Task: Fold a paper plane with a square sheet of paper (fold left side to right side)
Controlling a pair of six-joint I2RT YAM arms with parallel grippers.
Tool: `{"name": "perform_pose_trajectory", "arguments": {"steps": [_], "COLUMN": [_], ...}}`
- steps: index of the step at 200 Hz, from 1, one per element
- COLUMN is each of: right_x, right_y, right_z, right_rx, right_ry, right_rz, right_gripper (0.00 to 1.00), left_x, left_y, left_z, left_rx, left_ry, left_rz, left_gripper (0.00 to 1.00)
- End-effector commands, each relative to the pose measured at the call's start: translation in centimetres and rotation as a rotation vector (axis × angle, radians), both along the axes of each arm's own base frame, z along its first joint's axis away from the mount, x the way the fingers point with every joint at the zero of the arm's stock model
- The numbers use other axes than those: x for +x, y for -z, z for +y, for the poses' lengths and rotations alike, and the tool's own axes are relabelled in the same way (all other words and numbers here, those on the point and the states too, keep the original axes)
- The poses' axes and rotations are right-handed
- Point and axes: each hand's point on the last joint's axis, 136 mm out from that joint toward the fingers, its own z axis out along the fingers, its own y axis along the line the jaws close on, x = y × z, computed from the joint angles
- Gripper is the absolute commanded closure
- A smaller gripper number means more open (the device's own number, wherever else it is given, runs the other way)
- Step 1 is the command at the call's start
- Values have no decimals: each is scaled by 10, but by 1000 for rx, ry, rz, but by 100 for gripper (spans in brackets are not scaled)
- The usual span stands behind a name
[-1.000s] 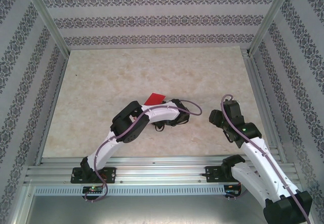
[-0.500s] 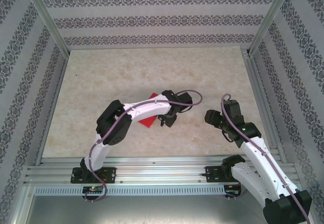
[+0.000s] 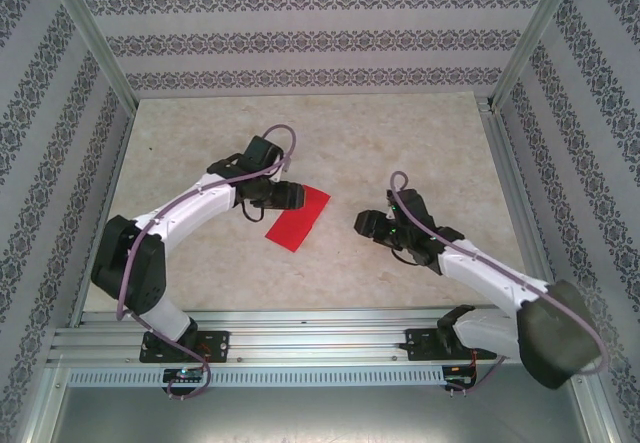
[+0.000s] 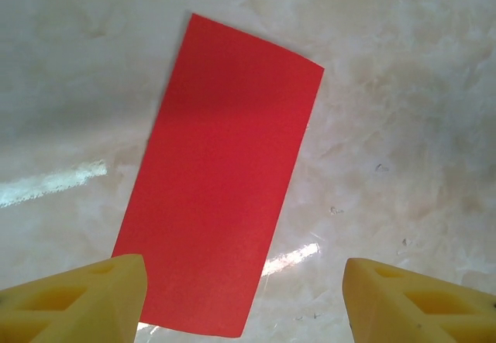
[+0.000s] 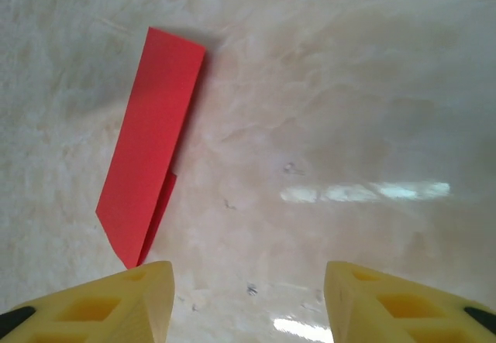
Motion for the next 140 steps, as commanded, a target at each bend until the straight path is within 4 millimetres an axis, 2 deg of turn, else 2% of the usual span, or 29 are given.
{"name": "perform_pose_trajectory", "arguments": {"steps": [1, 23, 35, 60, 97, 140], "right_x": [43, 67, 78, 99, 110, 111], "right_y": [-37, -27, -25, -4, 31, 46], "right_z": [46, 75, 89, 111, 114, 106], "right_rx": [141, 159, 173, 171, 113, 51], "right_ry": [-10, -33, -50, -73, -62, -65], "right_rz": [-119, -107, -104, -62, 3, 22], "right_gripper": [49, 49, 50, 52, 52, 52], "left_x": [10, 12, 12, 13, 16, 17], "left_y": [-14, -3, 4, 17, 31, 47], "left_z": [2, 22, 27, 35, 36, 31], "left_rx": [-217, -265, -281, -284, -278, -283], "left_ry": [-48, -103, -119, -144, -152, -144], "left_rz": [-22, 8, 22, 47, 77, 125], "left_gripper": [31, 30, 30, 29, 29, 28]}}
